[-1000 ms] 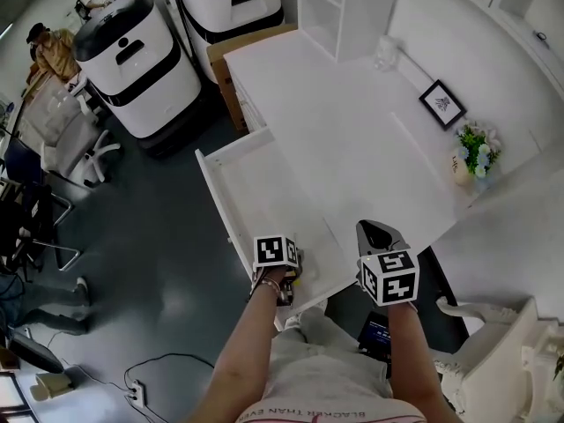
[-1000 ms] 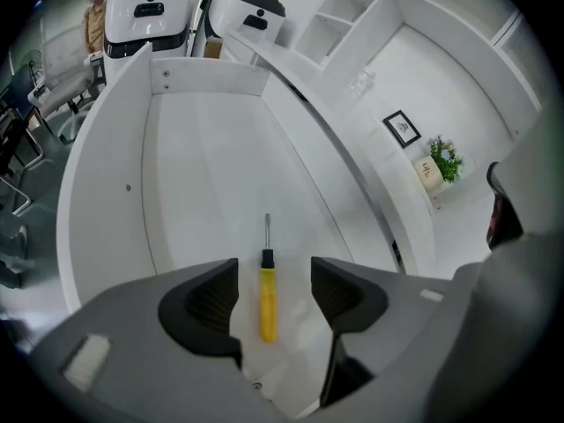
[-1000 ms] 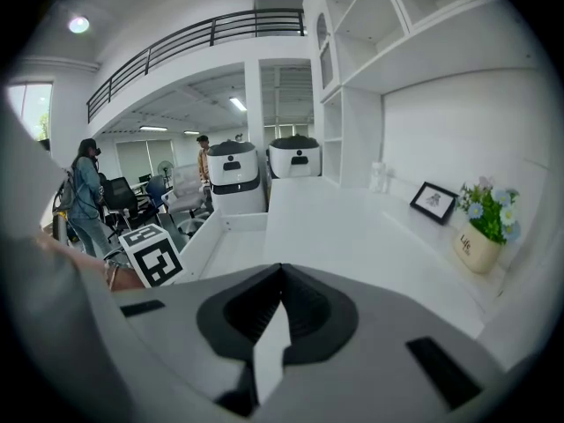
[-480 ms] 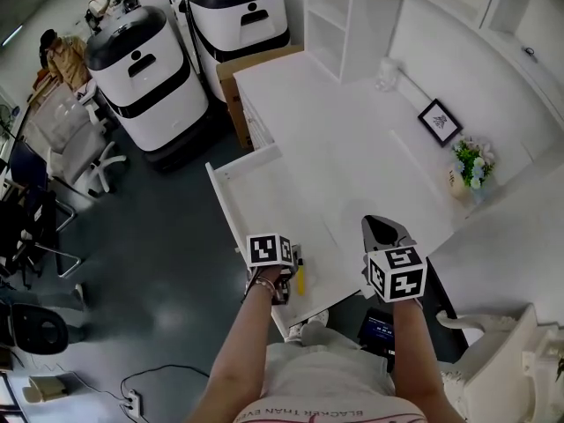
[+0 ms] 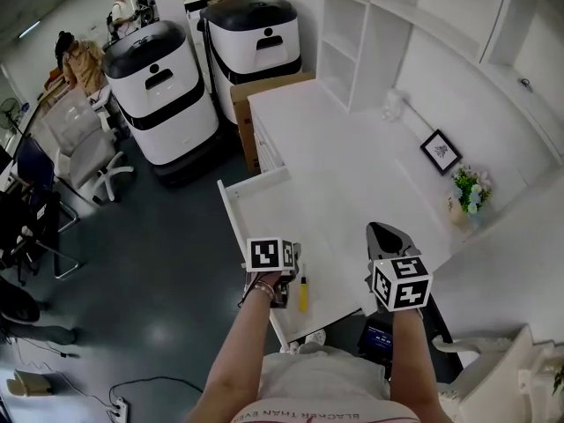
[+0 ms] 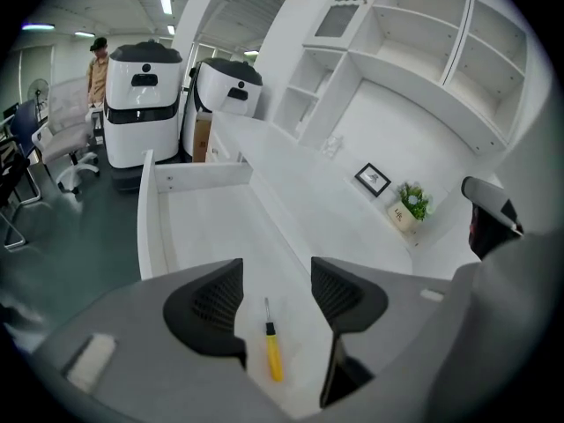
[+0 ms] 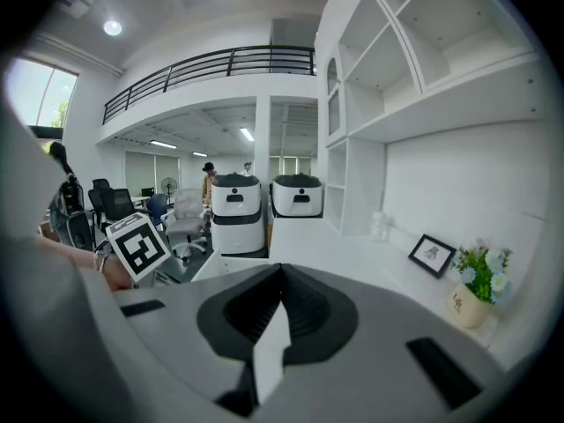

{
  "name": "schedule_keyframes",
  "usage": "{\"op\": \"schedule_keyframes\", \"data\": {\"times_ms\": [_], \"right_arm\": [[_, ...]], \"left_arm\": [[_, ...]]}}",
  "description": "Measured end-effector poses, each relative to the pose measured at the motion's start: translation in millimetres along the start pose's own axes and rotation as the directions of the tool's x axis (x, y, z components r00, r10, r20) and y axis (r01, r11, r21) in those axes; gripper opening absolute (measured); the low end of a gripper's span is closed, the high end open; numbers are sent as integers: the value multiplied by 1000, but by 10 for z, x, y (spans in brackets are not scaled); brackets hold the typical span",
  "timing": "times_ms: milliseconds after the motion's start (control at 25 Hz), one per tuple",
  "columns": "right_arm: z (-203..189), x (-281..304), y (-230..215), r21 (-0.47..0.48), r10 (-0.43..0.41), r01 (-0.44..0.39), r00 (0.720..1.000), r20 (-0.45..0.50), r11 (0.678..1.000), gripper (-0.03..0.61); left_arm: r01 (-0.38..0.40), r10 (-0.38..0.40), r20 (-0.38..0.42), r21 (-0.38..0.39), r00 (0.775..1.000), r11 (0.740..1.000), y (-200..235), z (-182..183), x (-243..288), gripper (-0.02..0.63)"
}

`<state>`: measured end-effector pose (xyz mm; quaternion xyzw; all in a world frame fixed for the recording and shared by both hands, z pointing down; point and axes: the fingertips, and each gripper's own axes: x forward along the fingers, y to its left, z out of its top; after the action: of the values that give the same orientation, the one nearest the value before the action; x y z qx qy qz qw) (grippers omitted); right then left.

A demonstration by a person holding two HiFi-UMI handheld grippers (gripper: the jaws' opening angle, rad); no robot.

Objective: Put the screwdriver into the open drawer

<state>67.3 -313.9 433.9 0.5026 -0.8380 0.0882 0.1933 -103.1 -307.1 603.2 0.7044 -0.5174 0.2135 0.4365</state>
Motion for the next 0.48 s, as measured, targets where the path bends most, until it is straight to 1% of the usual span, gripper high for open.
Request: {"op": "schedule_keyframes", "data": {"times_ms": [160,240,360,480], "right_arm": [[227,-75,3,6,-4,4,998,59,1000,3],[324,-105,14,0,-1,1,997,81,1000,3],[453,-138,36,-15,6,-5,994,108,1000,3],[589,-198,38,-17,8,-6,991,132,1000,3]], "left_arm": [[-3,0,76,37,997,999,-55,287,-207,245],[0,-7,130,55,992,998,-89,459,-347,244],[-2,-17,222,83,975,997,-122,715,-599,244],[-7,-29,307,113,951,994,-164,944,-868,244]]}}
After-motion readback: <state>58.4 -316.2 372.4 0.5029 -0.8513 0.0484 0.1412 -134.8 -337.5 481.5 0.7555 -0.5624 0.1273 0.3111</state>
